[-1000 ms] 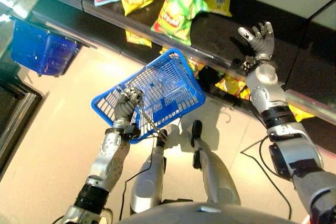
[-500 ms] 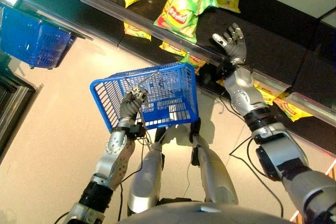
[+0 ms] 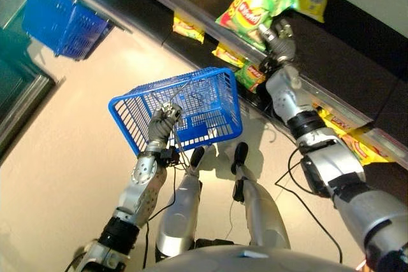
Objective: Pick up the snacks into the basket
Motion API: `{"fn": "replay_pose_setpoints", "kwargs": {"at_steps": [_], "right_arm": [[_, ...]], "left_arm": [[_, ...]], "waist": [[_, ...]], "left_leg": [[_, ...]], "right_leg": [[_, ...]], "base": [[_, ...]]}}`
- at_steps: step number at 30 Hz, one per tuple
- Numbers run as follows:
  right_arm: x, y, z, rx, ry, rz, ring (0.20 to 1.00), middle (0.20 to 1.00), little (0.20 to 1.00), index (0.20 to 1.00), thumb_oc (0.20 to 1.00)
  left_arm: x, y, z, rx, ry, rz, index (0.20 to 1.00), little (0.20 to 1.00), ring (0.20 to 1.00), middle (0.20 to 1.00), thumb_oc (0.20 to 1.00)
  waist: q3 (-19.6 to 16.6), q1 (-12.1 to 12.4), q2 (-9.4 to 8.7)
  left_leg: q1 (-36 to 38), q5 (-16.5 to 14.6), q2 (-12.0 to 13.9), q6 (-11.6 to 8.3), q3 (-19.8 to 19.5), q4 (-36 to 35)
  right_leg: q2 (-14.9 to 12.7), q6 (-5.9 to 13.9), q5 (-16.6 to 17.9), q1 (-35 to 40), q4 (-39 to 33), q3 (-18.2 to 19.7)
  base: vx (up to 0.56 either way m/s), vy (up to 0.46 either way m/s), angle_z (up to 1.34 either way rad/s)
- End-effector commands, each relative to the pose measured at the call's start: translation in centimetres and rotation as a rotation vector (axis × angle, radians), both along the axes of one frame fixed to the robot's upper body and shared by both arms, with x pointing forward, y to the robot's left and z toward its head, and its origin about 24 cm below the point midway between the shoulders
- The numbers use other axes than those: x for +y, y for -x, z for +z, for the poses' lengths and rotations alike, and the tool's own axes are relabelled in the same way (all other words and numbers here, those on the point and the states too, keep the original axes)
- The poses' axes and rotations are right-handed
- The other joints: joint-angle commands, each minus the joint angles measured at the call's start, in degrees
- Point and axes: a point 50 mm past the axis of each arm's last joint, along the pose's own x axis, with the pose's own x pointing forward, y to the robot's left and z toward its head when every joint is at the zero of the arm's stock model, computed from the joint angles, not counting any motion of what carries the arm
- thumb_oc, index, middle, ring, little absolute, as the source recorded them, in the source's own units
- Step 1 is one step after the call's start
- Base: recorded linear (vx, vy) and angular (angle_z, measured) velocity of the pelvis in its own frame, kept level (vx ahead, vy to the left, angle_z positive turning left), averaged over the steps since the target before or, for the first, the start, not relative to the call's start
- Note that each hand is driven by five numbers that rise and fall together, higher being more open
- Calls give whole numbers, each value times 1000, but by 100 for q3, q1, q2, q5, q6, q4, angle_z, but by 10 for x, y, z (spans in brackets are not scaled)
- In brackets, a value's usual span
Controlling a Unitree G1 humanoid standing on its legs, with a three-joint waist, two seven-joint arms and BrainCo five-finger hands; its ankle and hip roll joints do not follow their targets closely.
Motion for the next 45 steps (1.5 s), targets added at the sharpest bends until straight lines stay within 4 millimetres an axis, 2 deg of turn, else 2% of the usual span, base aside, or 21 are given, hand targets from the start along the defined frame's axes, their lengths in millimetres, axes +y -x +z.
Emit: {"fn": "replay_pose_setpoints", "kwargs": {"at_steps": [1, 2, 7, 8, 9, 16, 17, 18, 27, 34, 40, 41, 45], "right_arm": [[-8, -2, 43, -137, -39, -28, 1000, 1000, 1000, 1000, 1000], [-25, -3, 46, -112, -45, -81, 1000, 1000, 1000, 1000, 1000], [-61, -3, 49, -58, -93, -189, 1000, 1000, 1000, 1000, 1000], [-62, -3, 50, -59, -93, -189, 1000, 1000, 1000, 1000, 1000], [-75, -1, 52, -46, -104, -226, 1000, 1000, 1000, 1000, 1000], [-102, 6, 57, -43, -117, -277, 1000, 1000, 1000, 1000, 1000], [-104, 6, 58, -47, -122, -276, 711, 711, 711, 711, 711], [-105, 7, 57, -46, -122, -274, 200, 200, 200, 200, 200], [-102, 6, 55, -53, -132, -257, 200, 200, 200, 200, 200], [-93, 3, 54, -70, -130, -227, 200, 200, 200, 200, 200], [-79, 2, 48, -101, -154, -192, 200, 200, 200, 200, 200], [-68, 3, 45, -135, -172, -157, 200, 200, 200, 200, 200], [-51, 6, 30, -153, -162, -112, 200, 200, 200, 200, 200]], "left_arm": [[-8, 6, 64, -332, 63, -60, 200, 200, 200, 200, 200], [-10, 5, 67, -342, 60, -72, 200, 200, 200, 200, 200], [-14, 3, 71, -362, 56, -100, 200, 200, 200, 200, 200], [-14, 3, 71, -362, 57, -100, 200, 200, 200, 200, 200], [-16, 3, 73, -369, 58, -112, 200, 200, 200, 200, 200], [-22, 0, 78, -397, 56, -146, 200, 200, 200, 200, 200], [-23, 0, 78, -396, 57, -149, 200, 200, 200, 200, 200], [-23, 0, 78, -396, 58, -148, 200, 200, 200, 200, 200], [-25, -1, 80, -398, 73, -151, 200, 200, 200, 200, 200], [-24, -1, 78, -386, 86, -148, 200, 200, 200, 200, 200], [-23, -2, 77, -377, 99, -131, 200, 200, 200, 200, 200], [-23, -2, 76, -375, 106, -124, 200, 200, 200, 200, 200], [-18, -3, 73, -361, 104, -99, 200, 200, 200, 200, 200]], "waist": [[-14, 199, 179], [9, 285, 245], [49, 483, 410], [52, 482, 415], [59, 553, 476], [79, 735, 674], [84, 744, 702], [89, 749, 714], [91, 765, 729], [95, 715, 747], [116, 600, 700], [115, 536, 667], [41, 404, 565]], "left_leg": [[-53, 23, -403, 141, 61, -18], [-96, 13, -447, 138, -19, 17], [-200, -43, -553, 149, -206, 125], [-204, -44, -555, 149, -212, 130], [-249, -47, -593, 154, -277, 168], [-346, -33, -718, 158, -485, 221], [-352, -30, -733, 160, -501, 225], [-361, -29, -748, 162, -509, 240], [-397, -64, -798, 176, -503, 290], [-369, -65, -766, 172, -474, 244], [-314, -71, -731, 160, -413, 227], [-279, -74, -709, 167, -385, 210], [-172, -101, -656, 169, -271, 176]], "right_leg": [[-536, 897, -912, 212, 757, 271], [-581, 899, -956, 220, 789, 192], [-696, 901, -1056, 214, 895, 39], [-697, 902, -1057, 214, 896, 33], [-742, 906, -1072, 209, 920, -13], [-854, 903, -1153, 201, 981, -164], [-869, 900, -1168, 194, 1004, -178], [-885, 897, -1170, 190, 1023, -183], [-926, 880, -1182, 163, 1046, -162], [-925, 863, -1198, 146, 1041, -126], [-905, 858, -1197, 153, 1044, -51], [-882, 861, -1196, 169, 1030, -10], [-877, 871, -1151, 289, 927, 38]], "base": [[27, -4, 27], [24, -11, 27], [32, -1, 30], [23, 1, 27], [14, 3, 23], [22, 6, 17], [10, 16, 17], [4, 14, 19], [6, 17, 8], [0, 0, 0], [-5, 1, -2], [-8, 6, -5], [-5, 3, -14]]}}
